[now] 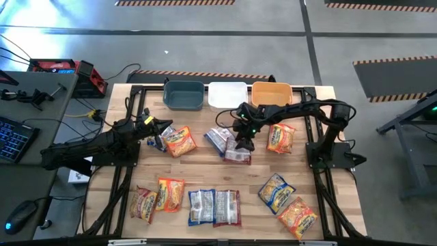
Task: Sort Maruchan noodles
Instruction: Put the top middle red noodle pack into the white bin
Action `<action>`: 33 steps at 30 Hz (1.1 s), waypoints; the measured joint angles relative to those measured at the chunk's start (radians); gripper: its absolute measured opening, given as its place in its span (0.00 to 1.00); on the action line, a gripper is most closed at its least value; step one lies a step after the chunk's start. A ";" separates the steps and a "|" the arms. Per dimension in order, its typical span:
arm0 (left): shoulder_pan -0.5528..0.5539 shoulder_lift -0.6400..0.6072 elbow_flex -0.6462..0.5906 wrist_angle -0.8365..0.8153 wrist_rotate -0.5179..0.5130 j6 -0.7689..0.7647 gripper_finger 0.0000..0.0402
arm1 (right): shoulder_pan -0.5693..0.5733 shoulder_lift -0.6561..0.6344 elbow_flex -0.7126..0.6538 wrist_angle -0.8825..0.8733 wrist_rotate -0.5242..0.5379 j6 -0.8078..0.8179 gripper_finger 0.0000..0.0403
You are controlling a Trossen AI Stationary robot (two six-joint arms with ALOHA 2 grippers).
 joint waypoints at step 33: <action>0.000 0.000 0.000 0.000 0.000 0.000 0.00 | 0.292 -0.052 0.380 -0.370 1.109 -0.843 0.00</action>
